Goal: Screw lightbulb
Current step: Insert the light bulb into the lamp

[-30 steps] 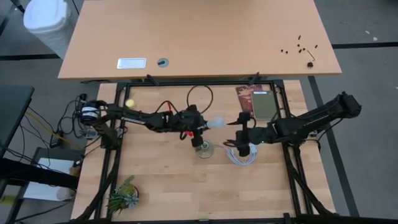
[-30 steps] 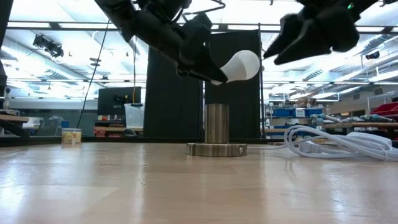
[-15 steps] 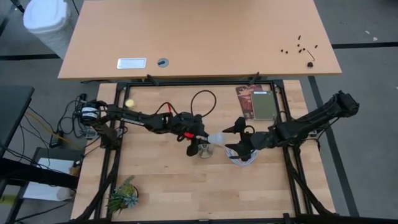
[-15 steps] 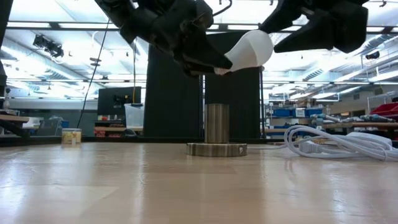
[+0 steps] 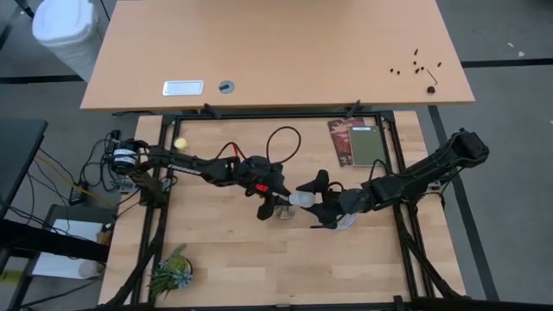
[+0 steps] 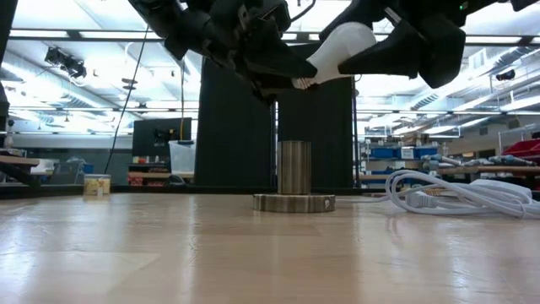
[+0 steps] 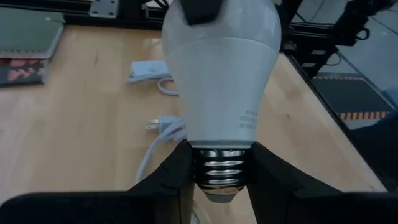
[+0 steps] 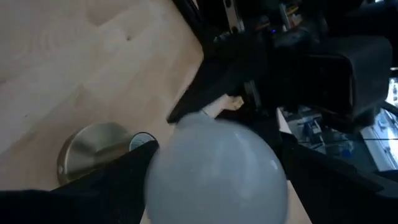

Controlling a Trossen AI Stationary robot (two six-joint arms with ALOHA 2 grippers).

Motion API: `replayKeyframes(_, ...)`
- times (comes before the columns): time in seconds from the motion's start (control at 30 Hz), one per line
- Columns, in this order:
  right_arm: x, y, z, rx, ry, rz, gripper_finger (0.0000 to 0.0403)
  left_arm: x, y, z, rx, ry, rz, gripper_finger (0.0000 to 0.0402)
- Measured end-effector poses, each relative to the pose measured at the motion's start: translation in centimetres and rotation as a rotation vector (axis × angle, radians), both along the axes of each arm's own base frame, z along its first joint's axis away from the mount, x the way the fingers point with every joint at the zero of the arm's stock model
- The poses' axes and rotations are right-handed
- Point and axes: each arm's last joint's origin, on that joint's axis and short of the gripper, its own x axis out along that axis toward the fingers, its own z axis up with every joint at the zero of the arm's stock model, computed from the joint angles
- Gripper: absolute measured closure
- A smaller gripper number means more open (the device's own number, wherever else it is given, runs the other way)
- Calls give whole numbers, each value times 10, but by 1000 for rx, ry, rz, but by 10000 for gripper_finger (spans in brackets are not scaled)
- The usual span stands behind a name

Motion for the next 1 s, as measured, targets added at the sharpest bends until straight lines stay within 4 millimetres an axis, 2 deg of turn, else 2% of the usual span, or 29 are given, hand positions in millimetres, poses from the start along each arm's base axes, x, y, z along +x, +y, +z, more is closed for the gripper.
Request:
replayKeyframes(0.27, 2, 0, -3, 75, 7, 38, 65, 0, -7, 1, -12, -11, -15, 280)
replayKeyframes(0.73, 7, -1, -5, 128, -19, 29, 141, 1, -11, 3, -32, -17, 28, 280)
replayKeyframes(0.9, 7, -1, -5, 145, -24, 23, 136, 1, -11, 3, -22, -20, 34, 277)
replayKeyframes(1.0, 7, -1, -4, 169, -37, 9, 126, 1, -10, 3, 17, -31, 30, 263)
